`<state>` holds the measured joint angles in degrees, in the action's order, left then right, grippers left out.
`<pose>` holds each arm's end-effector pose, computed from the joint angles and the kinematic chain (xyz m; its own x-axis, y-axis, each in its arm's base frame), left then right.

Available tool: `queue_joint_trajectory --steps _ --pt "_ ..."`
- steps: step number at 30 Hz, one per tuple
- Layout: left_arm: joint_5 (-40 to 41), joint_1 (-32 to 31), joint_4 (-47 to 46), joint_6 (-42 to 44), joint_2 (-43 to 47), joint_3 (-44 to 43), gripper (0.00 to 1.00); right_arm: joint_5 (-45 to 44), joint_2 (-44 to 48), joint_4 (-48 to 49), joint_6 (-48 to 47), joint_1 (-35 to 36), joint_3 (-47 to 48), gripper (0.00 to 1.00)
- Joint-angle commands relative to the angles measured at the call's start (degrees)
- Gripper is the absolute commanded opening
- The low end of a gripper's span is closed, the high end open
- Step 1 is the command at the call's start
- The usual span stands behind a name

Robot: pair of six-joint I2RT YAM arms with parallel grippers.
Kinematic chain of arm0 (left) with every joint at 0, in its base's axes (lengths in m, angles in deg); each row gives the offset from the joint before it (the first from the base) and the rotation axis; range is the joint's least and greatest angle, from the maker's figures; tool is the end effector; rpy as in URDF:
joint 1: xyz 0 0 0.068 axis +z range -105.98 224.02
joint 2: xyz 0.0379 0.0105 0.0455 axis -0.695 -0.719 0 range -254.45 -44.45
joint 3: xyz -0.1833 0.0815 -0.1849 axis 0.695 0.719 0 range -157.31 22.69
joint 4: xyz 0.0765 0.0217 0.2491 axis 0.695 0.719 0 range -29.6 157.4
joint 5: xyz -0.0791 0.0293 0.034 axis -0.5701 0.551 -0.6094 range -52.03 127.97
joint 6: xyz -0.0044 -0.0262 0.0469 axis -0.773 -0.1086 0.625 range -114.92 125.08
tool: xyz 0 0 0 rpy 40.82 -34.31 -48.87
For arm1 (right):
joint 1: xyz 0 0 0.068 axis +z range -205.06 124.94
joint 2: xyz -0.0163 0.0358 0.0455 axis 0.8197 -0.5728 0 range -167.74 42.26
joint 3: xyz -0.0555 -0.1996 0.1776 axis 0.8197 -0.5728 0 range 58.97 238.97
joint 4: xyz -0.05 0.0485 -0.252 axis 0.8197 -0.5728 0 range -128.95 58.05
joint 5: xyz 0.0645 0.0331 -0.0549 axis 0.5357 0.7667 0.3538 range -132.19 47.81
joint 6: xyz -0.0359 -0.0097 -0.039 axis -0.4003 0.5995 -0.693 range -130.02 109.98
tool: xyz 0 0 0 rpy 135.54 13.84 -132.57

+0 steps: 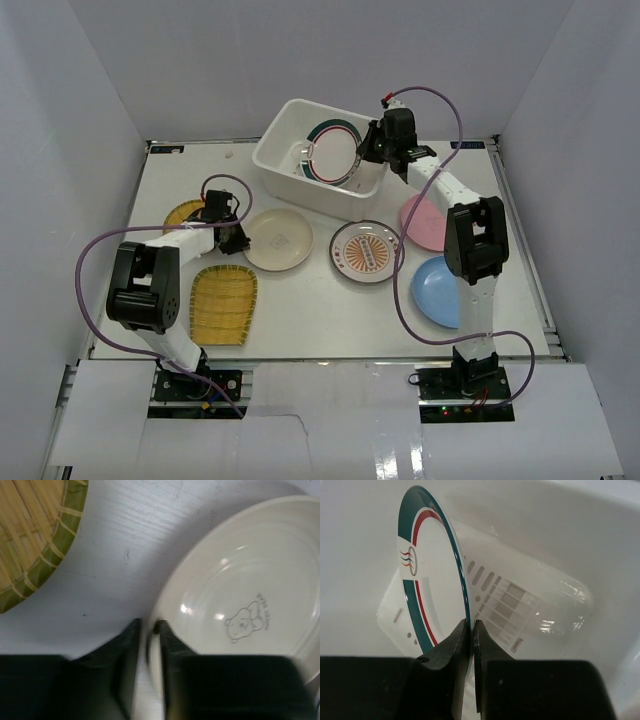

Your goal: Place the plates into the plastic bin on the countertop

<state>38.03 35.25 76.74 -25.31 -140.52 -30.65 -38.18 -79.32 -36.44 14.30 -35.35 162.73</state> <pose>0.3211 -0.0496 0.1598 -0.8082 -0.3871 -0.4437 -0.2977 0.9188 -0.2594 0.4805 0.1746 0.2790 -0.4892 0.2610 -0.8322 -0.2149 0.8887 0.4051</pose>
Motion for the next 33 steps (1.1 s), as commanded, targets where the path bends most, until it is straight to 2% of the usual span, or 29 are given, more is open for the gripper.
queue_joint_trajectory --steps 1,2,3,5,6,8,11,12,14,16,18,19,20,21,22,24,25,28,29,31,32,33 --pt "2.23 -0.01 0.8 1.56 0.1 -1.06 0.21 -2.33 0.82 0.54 -2.34 3.14 4.17 0.11" --pt "2.49 -0.01 1.24 1.65 0.62 -1.41 0.11 -2.69 0.99 0.54 -2.34 3.41 3.55 0.15" --pt "2.41 -0.01 1.41 1.83 1.32 -1.59 0.0 -2.95 1.17 0.54 -2.34 3.5 3.29 0.25" --pt "1.97 -0.01 1.42 2.26 3.34 -1.5 0.0 -3.48 2.31 0.54 -2.34 3.59 2.85 0.39" --pt "1.36 -0.01 1.42 2.53 5.96 -1.5 0.0 -3.57 2.83 0.54 -2.43 3.59 2.58 0.48" --pt "0.04 -0.1 1.77 2.71 10.87 -1.15 0.0 -3.57 4.85 0.54 -2.96 3.67 2.23 0.59" --pt "-5.31 -0.19 1.86 1.83 17.04 -0.54 0.0 -3.13 8.45 0.1 -3.66 3.67 1.62 0.7" --pt "-6.37 -0.28 1.77 1.13 21.5 -0.36 0.0 -2.87 10.9 0.1 -3.84 3.59 0.14 0.73" --pt "-9.17 -0.45 1.94 0.51 25.91 -0.19 0.0 -2.34 14.07 0.27 -4.71 3.67 -2.33 0.72" --pt "-10.77 -0.54 2.2 -0.54 31.79 -0.53 0.0 -2.6 20.13 0.88 -5.42 3.5 -9.17 0.67" --pt "-11.39 -0.63 3.26 -1.42 34.97 -1.85 0.0 -3.13 27.84 2.46 -5.95 3.41 -15.32 0.42" --pt "-11.22 -0.8 3.61 -1.77 36.99 -2.55 0.0 -3.65 30.32 2.99 -5.77 3.24 -22.57 0.27" --pt "-11.13 -0.72 3.79 -2.04 37.36 -4.64 0.0 -3.66 32.96 4.04 -5.42 3.15 -26.56 0.09" --pt "-11.3 -0.8 3.7 -2.74 37.27 -6.06 0.0 -3.49 37.94 5.88 -4.2 2.89 -30.6 0.08" --pt "-11.65 -0.89 3.79 -3.0 35.71 -7.9 0.0 -2.79 40.17 6.77 -3.23 2.54 -39.08 0.08" --pt "-11.83 -0.98 3.7 -3.09 32.54 -14.46 0.0 -1.73 47.09 10.97 -0.52 2.36 -47.82 0.08" --pt "-11.66 -1.15 3.61 -3.18 30.61 -16.77 0.0 -1.2 49.14 12.3 0.46 2.36 -55.96 0.08" --pt "-10.17 -2.03 2.39 -3.1 22.18 -25.56 0.0 -1.81 56.17 13.81 2.92 1.92 -65.24 0.14" --pt "-9.55 -2.21 2.03 -3.01 17.46 -27.76 0.0 -1.81 57.75 13.89 3.37 1.83 -69.71 0.2" --pt "-8.5 -2.91 1.24 -3.01 12.6 -33.91 0.0 -2.16 61.54 13.81 3.63 1.57 -72.9 0.32" --pt "-7.88 -3.26 1.15 -2.92 10.14 -35.93 0.0 -2.6 62.51 13.9 3.81 1.39 -75.27 0.42" --pt "-7.79 -3.35 1.07 -3.01 5.24 -37.96 0.0 -2.87 63.73 13.9 3.98 1.13 -76.25 0.46"
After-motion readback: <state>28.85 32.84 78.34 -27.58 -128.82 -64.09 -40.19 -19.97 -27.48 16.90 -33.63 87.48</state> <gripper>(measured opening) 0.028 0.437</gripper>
